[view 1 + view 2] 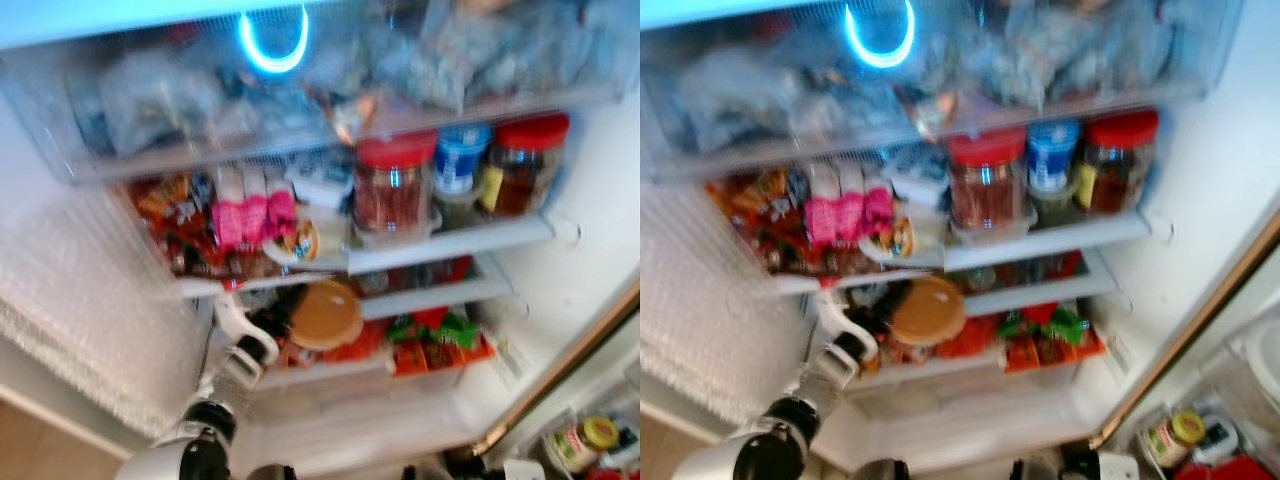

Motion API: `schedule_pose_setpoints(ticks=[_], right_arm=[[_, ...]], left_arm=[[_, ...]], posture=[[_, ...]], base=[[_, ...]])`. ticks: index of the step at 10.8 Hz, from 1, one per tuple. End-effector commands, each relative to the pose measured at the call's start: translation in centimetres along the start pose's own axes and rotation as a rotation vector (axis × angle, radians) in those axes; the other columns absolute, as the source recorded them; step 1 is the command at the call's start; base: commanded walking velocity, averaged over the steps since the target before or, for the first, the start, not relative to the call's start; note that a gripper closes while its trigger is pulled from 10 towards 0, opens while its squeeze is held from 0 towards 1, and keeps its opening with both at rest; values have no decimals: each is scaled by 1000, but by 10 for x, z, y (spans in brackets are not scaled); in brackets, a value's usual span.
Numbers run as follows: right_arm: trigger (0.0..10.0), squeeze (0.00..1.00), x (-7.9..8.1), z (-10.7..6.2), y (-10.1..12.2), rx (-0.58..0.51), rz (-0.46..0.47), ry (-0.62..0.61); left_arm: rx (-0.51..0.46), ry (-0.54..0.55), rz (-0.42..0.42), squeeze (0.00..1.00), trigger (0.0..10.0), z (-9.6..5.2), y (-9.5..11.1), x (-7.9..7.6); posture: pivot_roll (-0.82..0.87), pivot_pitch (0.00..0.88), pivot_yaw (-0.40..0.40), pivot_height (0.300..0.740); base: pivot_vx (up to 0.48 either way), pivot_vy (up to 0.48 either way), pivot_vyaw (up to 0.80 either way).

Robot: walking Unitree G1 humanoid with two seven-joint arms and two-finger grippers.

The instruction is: Restocking fridge

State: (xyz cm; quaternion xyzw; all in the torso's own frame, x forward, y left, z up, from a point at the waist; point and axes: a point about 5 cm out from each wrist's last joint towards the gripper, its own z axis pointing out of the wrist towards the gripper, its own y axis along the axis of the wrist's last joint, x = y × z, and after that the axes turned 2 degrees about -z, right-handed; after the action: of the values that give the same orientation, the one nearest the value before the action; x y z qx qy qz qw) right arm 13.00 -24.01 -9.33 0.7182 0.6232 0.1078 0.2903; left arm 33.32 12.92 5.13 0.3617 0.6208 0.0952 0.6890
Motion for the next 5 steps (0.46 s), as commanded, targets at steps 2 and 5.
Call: schedule_pose_setpoints(ticks=[2, 5], right_arm=[[10000, 0, -1, 2, 8, -27, 0, -5], [10000, 0, -1, 1, 6, -24, -4, -2]], left_arm=[[-33, 26, 33, 0, 10000, 2, 17, 2], [-94, 152, -15, 0, 10000, 3, 25, 8]], posture=[[-27, 41, 53, 641], [-26, 45, 51, 641]], base=[[279, 0, 0], [84, 0, 0]])
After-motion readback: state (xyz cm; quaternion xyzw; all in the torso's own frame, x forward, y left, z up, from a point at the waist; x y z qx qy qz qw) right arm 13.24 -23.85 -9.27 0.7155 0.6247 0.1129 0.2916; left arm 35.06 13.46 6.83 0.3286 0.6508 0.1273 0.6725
